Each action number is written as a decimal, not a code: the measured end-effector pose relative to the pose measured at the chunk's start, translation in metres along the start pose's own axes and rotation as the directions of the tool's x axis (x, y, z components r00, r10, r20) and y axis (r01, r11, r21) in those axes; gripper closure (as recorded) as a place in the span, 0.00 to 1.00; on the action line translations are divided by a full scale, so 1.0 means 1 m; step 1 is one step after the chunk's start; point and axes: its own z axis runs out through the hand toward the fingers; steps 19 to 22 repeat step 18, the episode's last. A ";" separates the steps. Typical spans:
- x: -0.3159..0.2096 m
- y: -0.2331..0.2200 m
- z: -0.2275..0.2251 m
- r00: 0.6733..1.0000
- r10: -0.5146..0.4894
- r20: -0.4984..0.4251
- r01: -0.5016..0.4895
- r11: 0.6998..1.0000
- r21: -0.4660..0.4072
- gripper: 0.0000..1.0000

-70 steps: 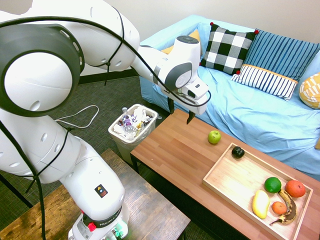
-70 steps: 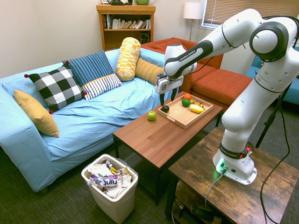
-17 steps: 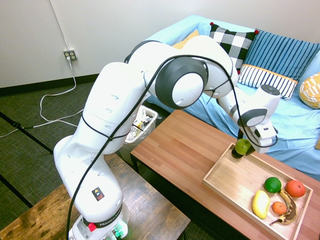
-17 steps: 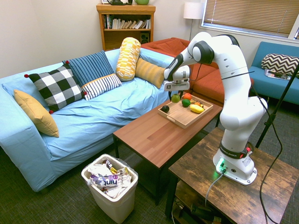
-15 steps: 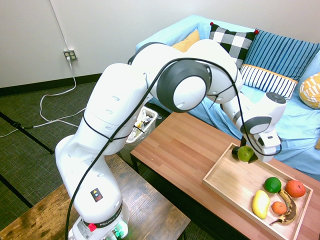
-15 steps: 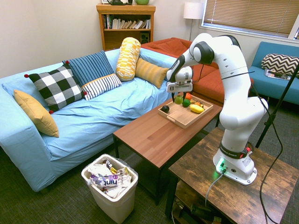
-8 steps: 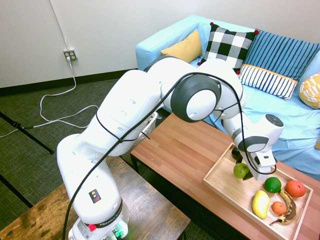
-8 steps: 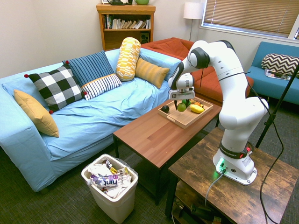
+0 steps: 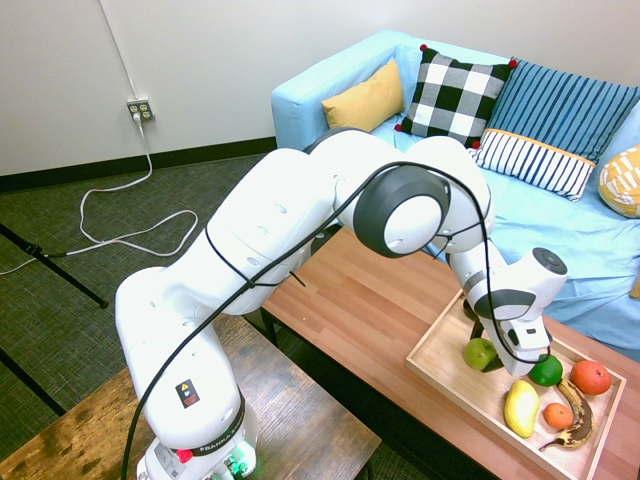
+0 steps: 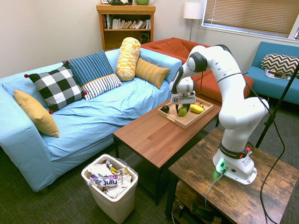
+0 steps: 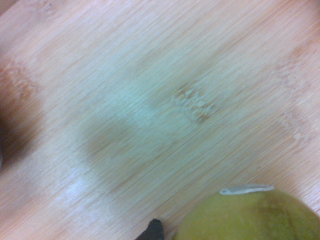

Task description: Put the apple in the tray

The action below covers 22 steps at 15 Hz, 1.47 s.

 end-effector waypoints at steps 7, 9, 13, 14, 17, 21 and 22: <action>0.007 0.006 0.007 1.000 -0.004 0.013 0.004 1.000 0.023 0.00; 0.011 0.008 0.005 1.000 -0.006 0.013 0.005 0.999 0.033 0.00; 0.016 0.006 -0.031 1.000 -0.010 -0.010 0.011 0.997 0.081 0.00; 0.016 0.006 -0.044 1.000 -0.010 -0.016 0.011 0.995 0.096 0.00; 0.011 0.015 -0.087 0.999 -0.011 -0.037 0.015 0.991 0.131 0.00; 0.008 0.020 -0.102 0.999 -0.016 -0.047 0.022 0.990 0.139 0.00; 0.008 0.020 -0.102 0.999 -0.016 -0.047 0.022 0.990 0.139 0.00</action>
